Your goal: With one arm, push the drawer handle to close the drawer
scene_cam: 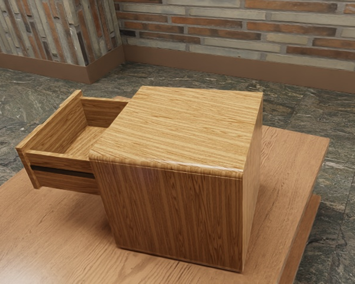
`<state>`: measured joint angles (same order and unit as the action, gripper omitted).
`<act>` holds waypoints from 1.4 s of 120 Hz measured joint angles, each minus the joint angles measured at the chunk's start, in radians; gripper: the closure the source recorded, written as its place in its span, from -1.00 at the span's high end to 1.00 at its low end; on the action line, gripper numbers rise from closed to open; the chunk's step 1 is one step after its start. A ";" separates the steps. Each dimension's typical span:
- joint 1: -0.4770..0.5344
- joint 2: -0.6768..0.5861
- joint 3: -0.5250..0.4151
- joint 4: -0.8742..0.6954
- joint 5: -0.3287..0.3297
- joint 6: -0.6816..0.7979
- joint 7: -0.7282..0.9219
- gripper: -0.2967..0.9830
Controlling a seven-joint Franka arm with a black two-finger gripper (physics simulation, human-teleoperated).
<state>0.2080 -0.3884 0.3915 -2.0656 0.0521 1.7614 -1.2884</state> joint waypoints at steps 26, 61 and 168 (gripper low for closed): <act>0.026 0.153 0.000 0.009 0.053 0.147 -0.026 -0.59; 0.023 0.198 -0.019 -0.011 0.057 0.356 -0.028 -0.67; -0.014 0.187 -0.093 -0.119 0.003 0.540 -0.057 -0.69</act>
<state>0.1943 -0.2016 0.2990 -2.1848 0.0553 2.3012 -1.3454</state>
